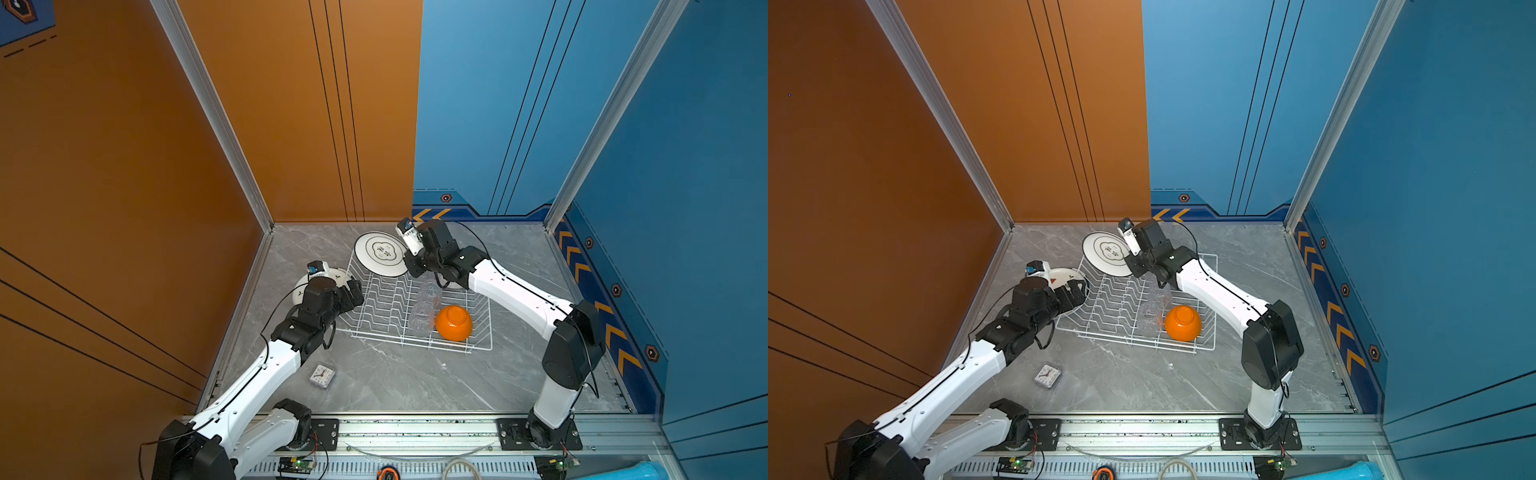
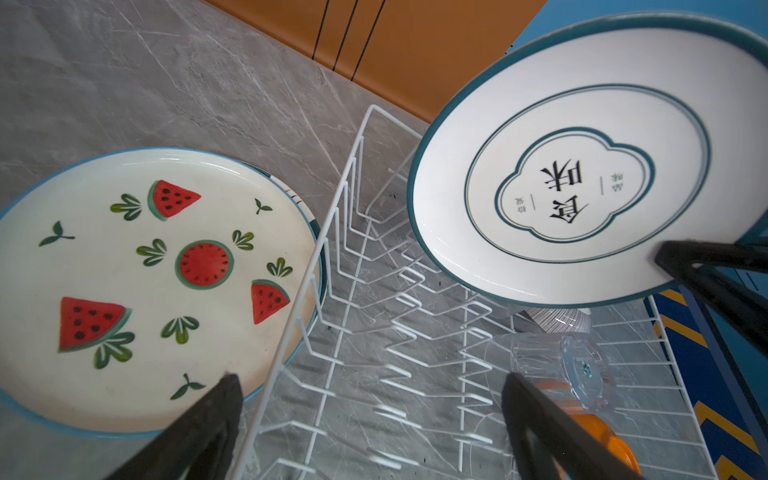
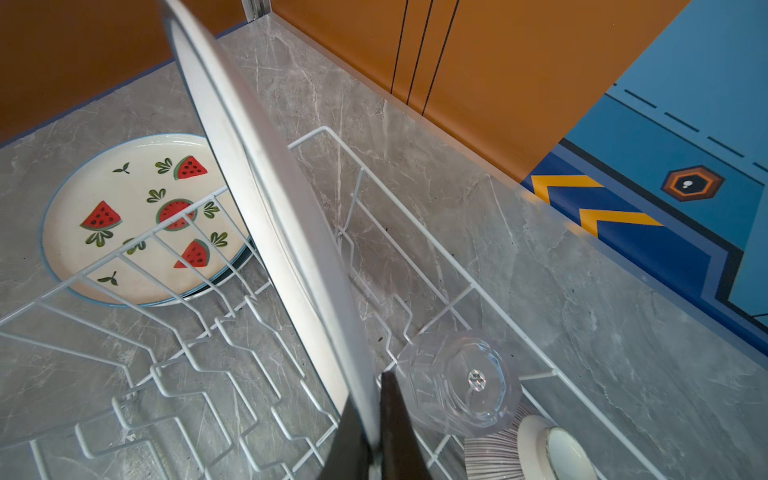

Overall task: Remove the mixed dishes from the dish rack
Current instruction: 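Close the right gripper on the white plate and lift it from the rack, then raise the white plate toward the left gripper and grasp its rim with left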

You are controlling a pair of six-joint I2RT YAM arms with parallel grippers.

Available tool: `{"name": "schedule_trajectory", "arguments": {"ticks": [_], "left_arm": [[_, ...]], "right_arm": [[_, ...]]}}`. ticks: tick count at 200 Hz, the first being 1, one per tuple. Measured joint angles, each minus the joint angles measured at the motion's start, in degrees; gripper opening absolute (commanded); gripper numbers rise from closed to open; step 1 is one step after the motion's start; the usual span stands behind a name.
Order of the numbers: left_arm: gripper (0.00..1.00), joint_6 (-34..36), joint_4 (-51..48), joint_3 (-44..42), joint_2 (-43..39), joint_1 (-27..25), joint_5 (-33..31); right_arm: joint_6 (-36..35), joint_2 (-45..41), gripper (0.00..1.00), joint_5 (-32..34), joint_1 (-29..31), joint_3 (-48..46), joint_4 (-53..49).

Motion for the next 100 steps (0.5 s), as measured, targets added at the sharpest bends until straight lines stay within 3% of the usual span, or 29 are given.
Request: {"name": "schedule_trajectory", "arguments": {"ticks": [100], "left_arm": [[0.98,-0.02,4.79,0.11,3.85,3.58,4.61]], "right_arm": [[9.55,-9.84,0.0,-9.16,-3.93,-8.33,0.2]]}}
